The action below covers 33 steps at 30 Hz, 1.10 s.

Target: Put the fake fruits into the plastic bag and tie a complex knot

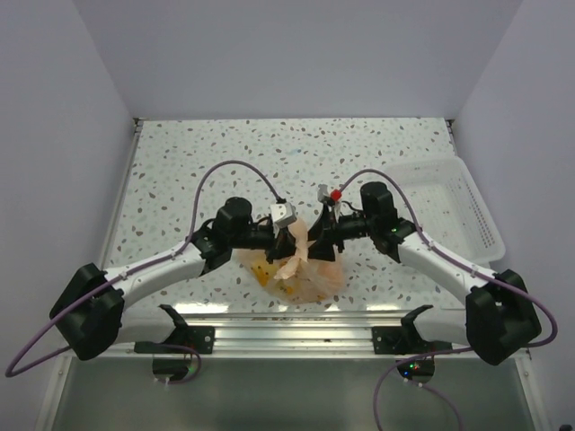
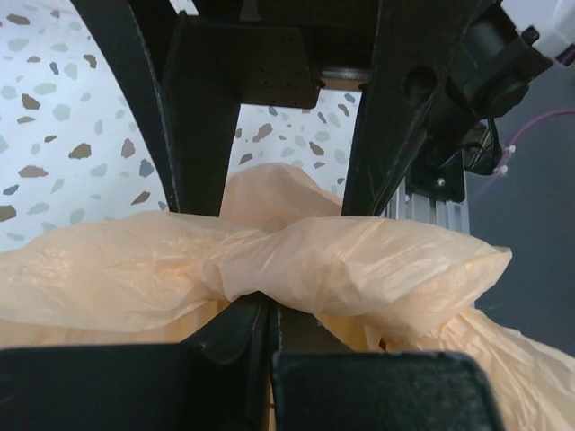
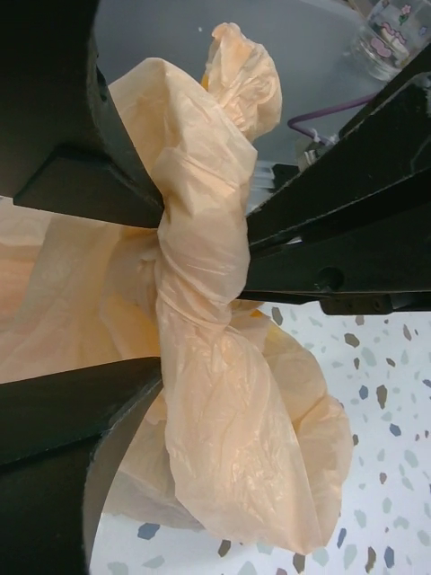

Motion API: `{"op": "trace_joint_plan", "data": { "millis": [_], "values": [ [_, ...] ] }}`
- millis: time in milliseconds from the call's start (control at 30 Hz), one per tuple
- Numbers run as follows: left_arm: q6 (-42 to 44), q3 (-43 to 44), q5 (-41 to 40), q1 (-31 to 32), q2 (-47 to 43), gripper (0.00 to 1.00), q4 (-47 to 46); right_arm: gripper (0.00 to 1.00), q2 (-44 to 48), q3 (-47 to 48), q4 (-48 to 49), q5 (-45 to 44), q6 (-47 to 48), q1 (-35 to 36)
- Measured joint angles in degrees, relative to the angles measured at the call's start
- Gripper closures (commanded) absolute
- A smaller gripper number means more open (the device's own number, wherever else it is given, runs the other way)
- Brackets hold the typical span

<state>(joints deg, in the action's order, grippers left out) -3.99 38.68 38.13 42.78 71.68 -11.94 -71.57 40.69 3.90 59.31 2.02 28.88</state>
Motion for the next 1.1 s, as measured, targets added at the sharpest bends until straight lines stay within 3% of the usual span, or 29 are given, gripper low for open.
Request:
{"op": "trace_joint_plan", "data": {
  "millis": [267, 500, 667, 933, 1100],
  "values": [
    [-0.70, 7.06, 2.58, 0.02, 6.25, 1.00, -2.82, 0.35, -0.07, 0.92, 8.33, -4.09, -5.42, -0.13],
    [2.16, 14.38, 4.28, -1.79, 5.40, 1.00, -0.46, 0.34, -0.02, 4.57, 16.79, -4.20, -12.96, -0.61],
    [2.05, 14.16, 6.62, -2.32, 4.33, 1.00, -1.09, 0.34, 0.04, 4.02, 20.44, -3.96, -15.61, -0.26],
    [-7.67, 2.71, 12.90, -2.43, 5.55, 1.00, -18.18, 0.33, 0.24, -0.48, 18.32, -2.75, -13.73, 1.01],
    [-19.96, 0.52, 13.66, -2.64, 10.78, 1.00, -33.86, 0.32, 0.33, -0.76, 18.49, -2.82, -14.25, 0.55]
  ]
}}
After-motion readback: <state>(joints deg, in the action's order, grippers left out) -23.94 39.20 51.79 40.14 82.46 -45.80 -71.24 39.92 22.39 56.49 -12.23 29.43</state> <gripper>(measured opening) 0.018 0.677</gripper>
